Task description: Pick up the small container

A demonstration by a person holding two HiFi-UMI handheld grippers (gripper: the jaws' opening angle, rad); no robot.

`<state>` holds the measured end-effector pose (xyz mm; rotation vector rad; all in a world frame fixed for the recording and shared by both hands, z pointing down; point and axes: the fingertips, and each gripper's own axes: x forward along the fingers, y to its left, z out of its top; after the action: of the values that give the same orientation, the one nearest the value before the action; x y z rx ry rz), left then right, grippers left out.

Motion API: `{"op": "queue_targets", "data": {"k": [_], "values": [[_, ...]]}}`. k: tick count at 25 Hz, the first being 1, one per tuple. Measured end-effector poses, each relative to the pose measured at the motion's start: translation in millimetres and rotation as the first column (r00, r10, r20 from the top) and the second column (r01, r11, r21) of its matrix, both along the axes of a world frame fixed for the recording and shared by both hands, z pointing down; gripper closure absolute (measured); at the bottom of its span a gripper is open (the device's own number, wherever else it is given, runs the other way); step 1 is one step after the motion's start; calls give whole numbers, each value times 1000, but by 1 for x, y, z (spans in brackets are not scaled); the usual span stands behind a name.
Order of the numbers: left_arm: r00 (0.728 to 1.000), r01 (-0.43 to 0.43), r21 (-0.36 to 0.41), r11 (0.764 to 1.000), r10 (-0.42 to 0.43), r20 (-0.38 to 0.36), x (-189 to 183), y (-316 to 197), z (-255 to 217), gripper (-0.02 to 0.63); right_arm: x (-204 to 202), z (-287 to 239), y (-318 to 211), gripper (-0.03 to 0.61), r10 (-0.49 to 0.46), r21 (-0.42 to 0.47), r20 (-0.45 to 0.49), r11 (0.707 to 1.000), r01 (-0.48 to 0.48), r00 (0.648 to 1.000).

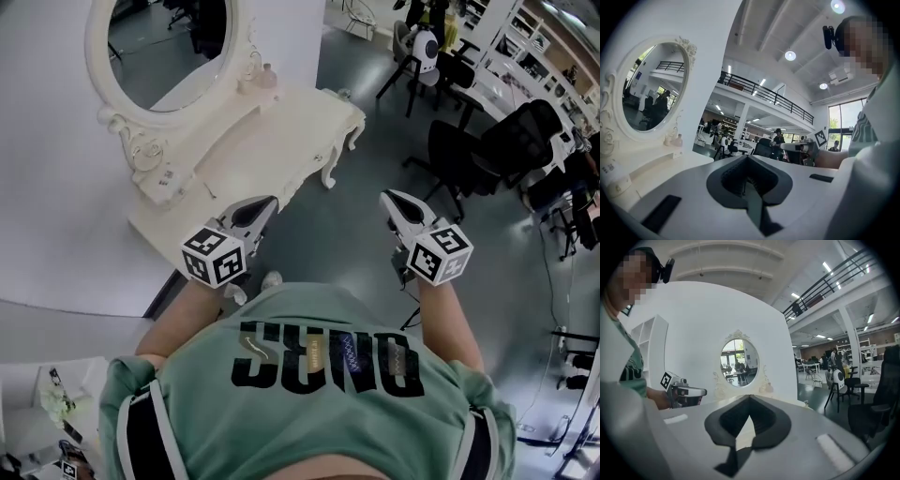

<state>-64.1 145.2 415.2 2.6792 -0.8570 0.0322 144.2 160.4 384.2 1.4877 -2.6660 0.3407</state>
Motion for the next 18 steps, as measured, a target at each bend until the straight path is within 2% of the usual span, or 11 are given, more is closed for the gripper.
{"op": "queue_targets", "data": {"k": [5, 10, 14, 18], "values": [[997, -76, 7, 997, 76, 9, -11, -93, -12, 614, -23, -16, -82, 570, 44, 9, -3, 999, -44, 999], [989, -144, 13, 989, 144, 17, -17, -165, -19, 615, -42, -24, -154, 569, 78, 19, 10, 997, -79, 997], [988, -155, -2, 988, 155, 10, -20, -201, -11, 615, -42, -18, -194, 569, 88, -8, -5, 996, -88, 996], [991, -132, -46, 990, 132, 8, -19, -230, 6, 615, -33, -8, -225, 570, 79, -38, -6, 996, -80, 997]]}}
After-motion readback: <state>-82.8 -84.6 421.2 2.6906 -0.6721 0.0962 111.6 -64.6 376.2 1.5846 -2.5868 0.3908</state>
